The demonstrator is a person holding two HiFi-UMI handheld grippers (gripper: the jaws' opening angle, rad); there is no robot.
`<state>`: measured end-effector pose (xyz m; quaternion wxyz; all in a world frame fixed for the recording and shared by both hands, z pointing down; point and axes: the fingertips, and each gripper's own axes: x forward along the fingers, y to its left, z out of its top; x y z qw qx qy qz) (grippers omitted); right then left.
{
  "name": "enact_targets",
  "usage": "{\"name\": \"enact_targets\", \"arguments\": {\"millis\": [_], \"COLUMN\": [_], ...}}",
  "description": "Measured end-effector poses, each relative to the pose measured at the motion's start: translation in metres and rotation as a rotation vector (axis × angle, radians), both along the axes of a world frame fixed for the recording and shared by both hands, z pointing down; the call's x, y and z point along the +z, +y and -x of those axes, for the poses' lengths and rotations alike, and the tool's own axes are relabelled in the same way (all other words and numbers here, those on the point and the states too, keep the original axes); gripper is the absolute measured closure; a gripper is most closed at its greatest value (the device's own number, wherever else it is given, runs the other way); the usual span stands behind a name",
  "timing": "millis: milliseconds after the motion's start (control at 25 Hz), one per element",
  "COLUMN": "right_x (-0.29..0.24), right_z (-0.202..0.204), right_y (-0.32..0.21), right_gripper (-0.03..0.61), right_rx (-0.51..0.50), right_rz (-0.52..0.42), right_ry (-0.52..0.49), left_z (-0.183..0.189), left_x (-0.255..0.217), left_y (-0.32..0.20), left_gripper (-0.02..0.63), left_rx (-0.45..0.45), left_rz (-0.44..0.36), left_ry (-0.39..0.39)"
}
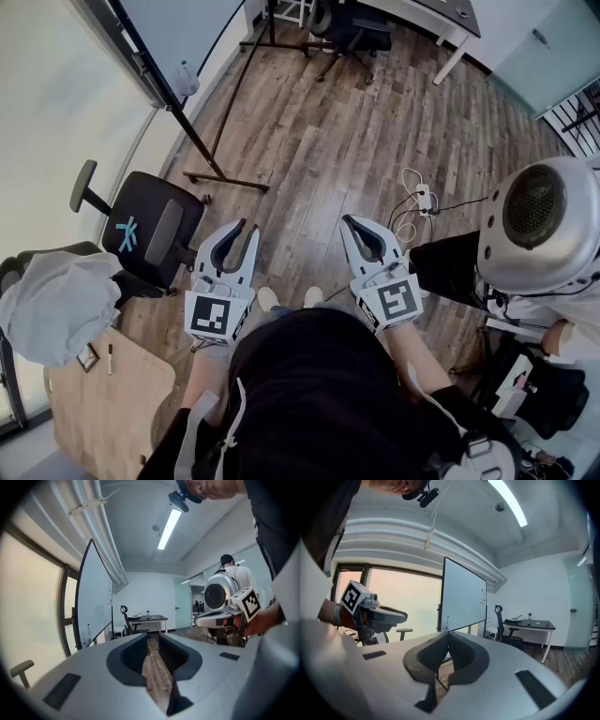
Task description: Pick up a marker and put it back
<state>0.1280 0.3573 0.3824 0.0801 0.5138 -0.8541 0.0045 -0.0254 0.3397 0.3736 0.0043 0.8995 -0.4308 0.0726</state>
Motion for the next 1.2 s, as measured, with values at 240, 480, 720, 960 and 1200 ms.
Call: {"name": "enact_targets", "arguments": {"millis": [240, 480, 720, 960, 1200], "right_x": [-0.005, -0.008, -0.004, 0.009, 0.016], "right_z": [0.04, 0.073, 0.104, 0.113, 0.103], "right_y": [0.004, -0.005, -0.017, -0.038, -0.091], "right_gripper": [0.565, 0.563, 0.563, 0.563, 0.563], "right_rx": [-0.001, 0.003, 0.036, 0.068, 0.055], "right_rz": [0.002, 0.003, 0.002, 0.027, 0.024], "right_ry": [0.008, -0.015, 0.014, 0.023, 0.009], "left_z": [0.042, 0.079, 0.117, 0.134, 0.128], "left_x": [0.009, 0.009, 0.015, 0.031, 0.037], "left_y": [0.006, -0.004, -0.016, -0.036, -0.082], "left_gripper": [0.534, 0.534, 0.534, 0.534, 0.534], "left_rx": [0.015, 0.005, 0.007, 0.013, -0.008], "left_rz": [-0.004, -0.002, -0.005, 0.007, 0.017], "left_ry": [0.019, 0.033, 0.041, 0.05, 0.031]}}
